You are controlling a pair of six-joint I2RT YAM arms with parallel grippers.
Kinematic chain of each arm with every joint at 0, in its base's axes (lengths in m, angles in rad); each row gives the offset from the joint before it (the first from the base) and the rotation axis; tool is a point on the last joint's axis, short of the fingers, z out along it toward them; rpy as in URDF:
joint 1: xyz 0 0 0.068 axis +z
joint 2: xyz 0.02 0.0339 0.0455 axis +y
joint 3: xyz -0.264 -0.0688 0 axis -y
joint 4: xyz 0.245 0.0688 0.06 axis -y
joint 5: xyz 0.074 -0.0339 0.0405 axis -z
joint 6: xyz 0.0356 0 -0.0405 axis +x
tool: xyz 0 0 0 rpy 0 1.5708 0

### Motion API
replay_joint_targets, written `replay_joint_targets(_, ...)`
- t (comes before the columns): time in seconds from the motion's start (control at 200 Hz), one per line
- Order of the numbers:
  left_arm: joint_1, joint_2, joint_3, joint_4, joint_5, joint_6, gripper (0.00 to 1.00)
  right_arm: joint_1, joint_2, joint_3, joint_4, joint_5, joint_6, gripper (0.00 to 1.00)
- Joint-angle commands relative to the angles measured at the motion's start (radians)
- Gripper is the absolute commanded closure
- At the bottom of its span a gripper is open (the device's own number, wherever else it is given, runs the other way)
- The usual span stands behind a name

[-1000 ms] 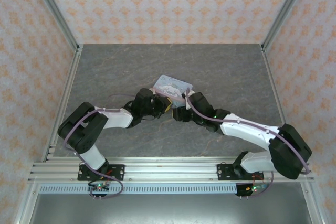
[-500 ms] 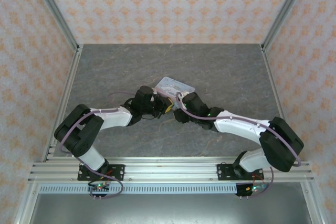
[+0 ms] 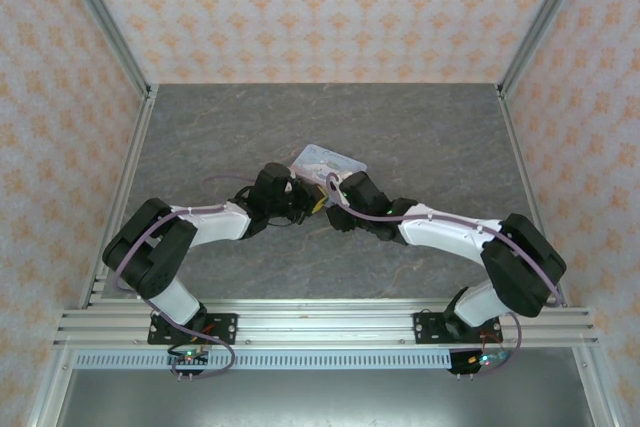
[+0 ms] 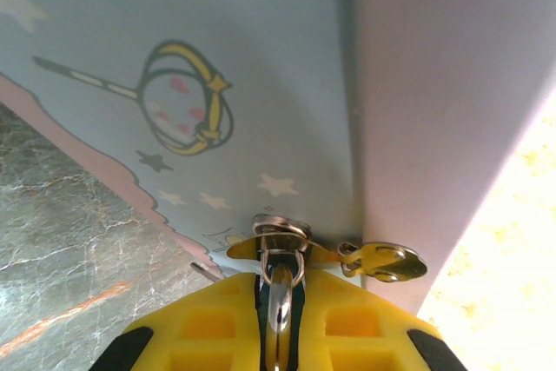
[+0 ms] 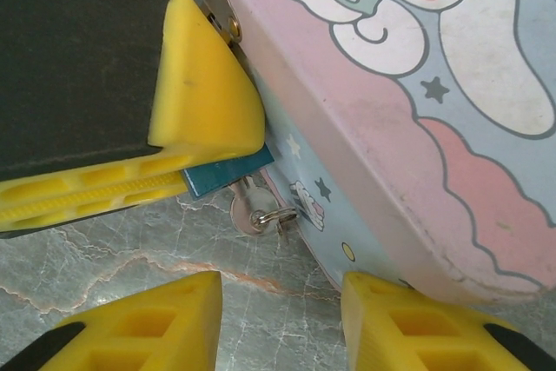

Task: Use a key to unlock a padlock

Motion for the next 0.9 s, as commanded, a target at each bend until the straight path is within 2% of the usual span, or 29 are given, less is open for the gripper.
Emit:
replay_joint_targets(0.0,-0.009,-0.032,0.036,0.011,0.05,0.001,1.0,0.006,0.009,0.032,0.007,-0.004,-0.017,0.6)
replay_joint_targets(0.355,-0.006,-0.031,0.031,0.002,0.044,0.006,1.0,0.006,-0.179,-0.063,-0.014,0.024,0.003,0.6)
replay_joint_targets(0.551,-0.005,-0.033,0.033,-0.004,0.045,0.009,1.0,0.014,-0.143,-0.038,-0.042,-0.007,-0.028,0.62)
replay_joint_targets(0.891,-0.004,-0.032,0.038,-0.002,0.046,0.009,1.0,0.067,-0.035,0.046,-0.101,0.051,-0.107,0.64)
